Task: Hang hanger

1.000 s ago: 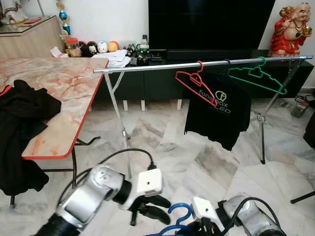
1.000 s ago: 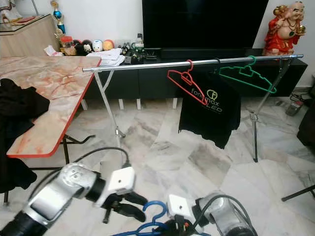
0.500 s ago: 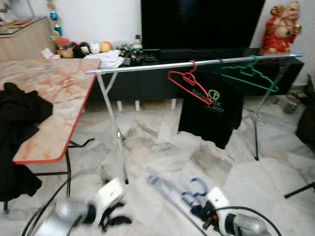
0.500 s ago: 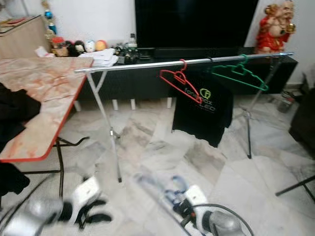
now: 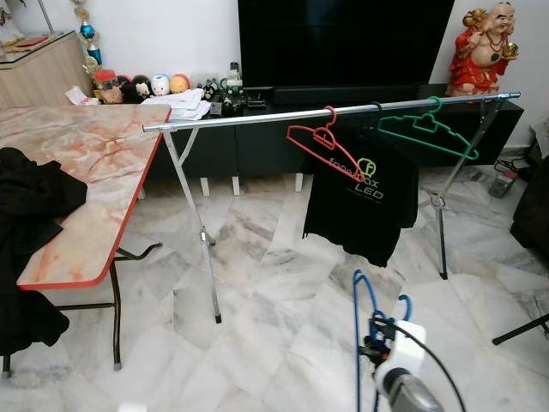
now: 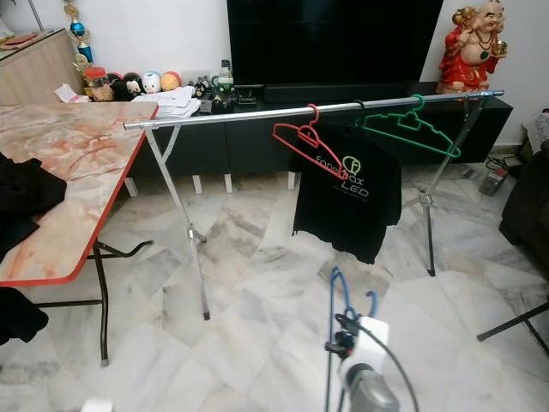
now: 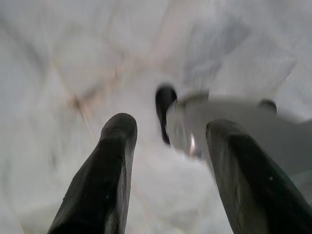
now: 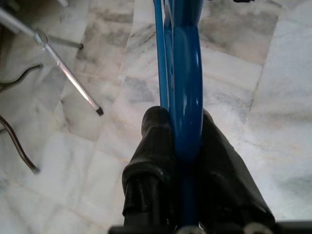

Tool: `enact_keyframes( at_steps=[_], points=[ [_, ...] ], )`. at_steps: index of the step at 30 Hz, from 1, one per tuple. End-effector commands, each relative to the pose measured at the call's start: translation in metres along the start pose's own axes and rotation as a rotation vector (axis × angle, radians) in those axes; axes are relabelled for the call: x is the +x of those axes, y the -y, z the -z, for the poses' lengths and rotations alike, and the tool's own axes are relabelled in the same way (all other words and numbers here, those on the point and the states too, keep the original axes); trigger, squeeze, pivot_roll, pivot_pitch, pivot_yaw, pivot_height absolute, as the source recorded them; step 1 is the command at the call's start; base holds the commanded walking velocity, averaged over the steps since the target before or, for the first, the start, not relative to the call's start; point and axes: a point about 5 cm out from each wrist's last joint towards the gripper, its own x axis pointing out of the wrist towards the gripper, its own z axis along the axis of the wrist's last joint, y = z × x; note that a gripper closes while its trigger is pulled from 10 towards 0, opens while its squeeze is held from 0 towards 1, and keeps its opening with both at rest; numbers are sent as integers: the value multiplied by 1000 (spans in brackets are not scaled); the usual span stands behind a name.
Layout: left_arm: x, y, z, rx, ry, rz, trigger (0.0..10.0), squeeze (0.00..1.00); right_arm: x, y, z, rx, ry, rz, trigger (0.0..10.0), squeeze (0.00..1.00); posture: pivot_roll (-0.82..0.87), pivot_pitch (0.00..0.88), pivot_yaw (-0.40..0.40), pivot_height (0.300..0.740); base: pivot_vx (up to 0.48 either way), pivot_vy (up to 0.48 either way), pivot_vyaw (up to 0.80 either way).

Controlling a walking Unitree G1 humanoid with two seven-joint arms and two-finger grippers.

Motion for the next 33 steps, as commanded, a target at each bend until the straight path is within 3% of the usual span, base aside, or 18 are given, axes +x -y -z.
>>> enact_keyframes(
  at_steps=[1, 3, 8, 12, 15, 33],
  points=[
    [0, -2, 3, -47, -1, -5, 10000, 0, 2, 0, -13, -41, 43, 17, 10000, 0, 10, 0, 28, 740, 0, 0, 0],
    [1, 4, 14, 8, -60, -6, 10000, 0, 2, -2, -14, -39, 56, 23, 10000, 0, -2, 0, 33, 740, 279, 0, 0],
    [7, 14, 5, -35, -13, -41, 10000, 0, 3, -1, -16, -114, 35, -2, 10000, 0, 11, 0, 22, 740, 306, 0, 0],
    [9, 21, 0, -11, -15, -13, 10000, 0, 3, -2, -15, -97, 40, -12, 10000, 0, 6, 0, 22, 740, 322, 0, 0],
    [9, 22, 2, -23, -16, -19, 10000, 0, 3, -4, -16, -158, 44, -33, 10000, 0, 9, 0, 15, 740, 331, 0, 0],
    [10, 32, 11, -11, -39, 5, 10000, 0, 3, -1, -12, -206, 39, -50, 10000, 0, -1, 0, 13, 740, 355, 0, 0]
  ],
)
